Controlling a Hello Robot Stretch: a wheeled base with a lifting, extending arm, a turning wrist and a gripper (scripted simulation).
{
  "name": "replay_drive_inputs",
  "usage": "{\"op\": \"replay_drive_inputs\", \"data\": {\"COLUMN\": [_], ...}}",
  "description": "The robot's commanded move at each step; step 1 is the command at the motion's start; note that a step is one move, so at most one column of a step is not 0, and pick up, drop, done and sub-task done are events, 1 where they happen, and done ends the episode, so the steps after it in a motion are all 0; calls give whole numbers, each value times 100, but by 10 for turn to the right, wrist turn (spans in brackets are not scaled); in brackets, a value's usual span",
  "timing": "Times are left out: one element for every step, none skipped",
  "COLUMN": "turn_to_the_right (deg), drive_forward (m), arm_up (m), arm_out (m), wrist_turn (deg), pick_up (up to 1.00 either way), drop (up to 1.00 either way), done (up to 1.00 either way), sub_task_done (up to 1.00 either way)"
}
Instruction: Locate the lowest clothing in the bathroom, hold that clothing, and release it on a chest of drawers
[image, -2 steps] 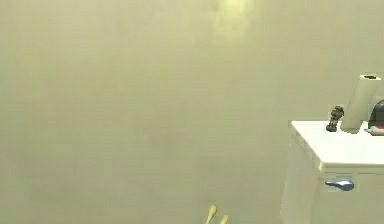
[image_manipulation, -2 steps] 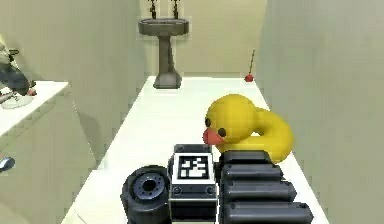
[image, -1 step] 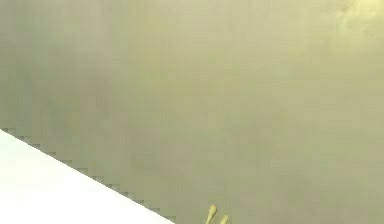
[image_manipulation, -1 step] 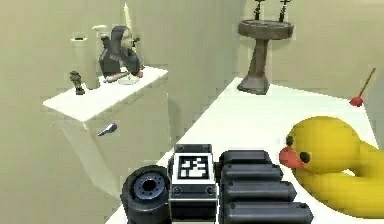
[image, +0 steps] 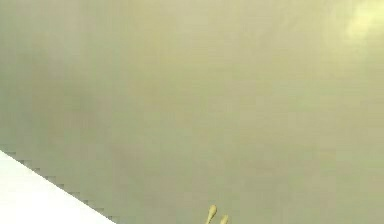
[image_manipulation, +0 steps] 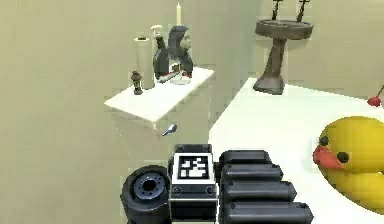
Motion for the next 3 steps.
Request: {"op": "replay_drive_inputs", "data": {"turn_to_the_right": [-450, 0, -450], "drive_forward": [0, 65, 0], "arm_up": [0, 0, 0], "arm_out": [0, 0, 0], "wrist_turn": [0, 0, 0], "pick_up": [0, 0, 0], "drop": [0, 0, 0], "done": [0, 0, 0], "sub_task_done": [0, 0, 0]}}
